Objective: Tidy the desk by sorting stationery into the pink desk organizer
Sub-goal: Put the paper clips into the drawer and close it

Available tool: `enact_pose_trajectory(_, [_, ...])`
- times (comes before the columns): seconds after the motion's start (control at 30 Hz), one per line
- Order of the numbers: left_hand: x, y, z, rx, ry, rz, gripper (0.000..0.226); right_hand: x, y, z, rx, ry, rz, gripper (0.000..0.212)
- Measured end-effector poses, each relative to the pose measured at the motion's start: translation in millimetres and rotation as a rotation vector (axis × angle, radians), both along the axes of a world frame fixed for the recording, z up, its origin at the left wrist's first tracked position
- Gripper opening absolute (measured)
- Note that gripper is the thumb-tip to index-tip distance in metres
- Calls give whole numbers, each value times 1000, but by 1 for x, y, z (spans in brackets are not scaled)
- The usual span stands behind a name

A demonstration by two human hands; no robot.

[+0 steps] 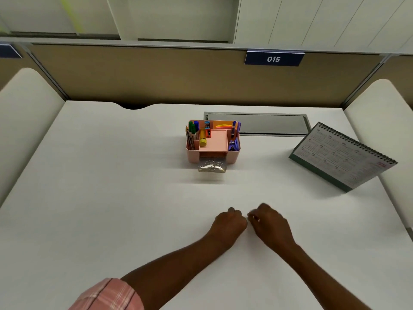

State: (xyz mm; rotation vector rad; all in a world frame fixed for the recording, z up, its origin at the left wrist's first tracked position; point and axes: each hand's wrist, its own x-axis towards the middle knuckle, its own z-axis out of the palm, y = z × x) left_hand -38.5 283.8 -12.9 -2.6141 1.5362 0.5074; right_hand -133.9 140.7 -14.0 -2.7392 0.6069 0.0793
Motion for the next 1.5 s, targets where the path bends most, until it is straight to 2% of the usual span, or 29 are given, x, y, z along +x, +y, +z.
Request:
enact_pose_trajectory(0.1, [1,-2,-3,3,-36,-8,47,-26,6,-13,37,81,82,17])
enact_pose_trajectory(0.27, [1,2,-15,-47,-132,-95,40,-27,21,-20,47,-5,125,9])
enact_pose_trajectory(0.37, [3,1,-21,-115,-146,-90,37,-20,25,-24,27,-50,80,8])
enact_pose_trajectory(0.57, [5,-4,-21,-198,28,162,41,-9,24,-33,170,-93,-102,8])
enact_pose_trajectory(0.63, [9,-3,-20,-277,8,255,36,-5,25,-33,219,-102,-135,8])
enact_pose_trajectory(0.73, [23,1,-6,-384,16,389,10,2,24,-32,278,-91,-190,15])
enact_pose_trajectory(0.9, [82,-6,47,-545,-18,663,13,6,18,-36,310,-76,-191,19])
enact_pose_trajectory(1.0, [120,-11,65,-521,-41,730,10,7,18,-37,310,-59,-188,19])
enact_pose_trajectory(1.17, [157,-19,67,-320,-33,809,15,8,18,-35,323,-44,-196,20])
enact_pose_trajectory(1.27, [164,-22,62,-272,-50,808,16,7,17,-34,324,-43,-205,20])
enact_pose_trajectory(1.4, [168,-20,56,-297,-23,815,17,9,17,-31,326,-5,-234,19])
enact_pose_trajectory(1.5, [165,-13,56,-479,43,932,22,16,15,-23,414,41,-292,13])
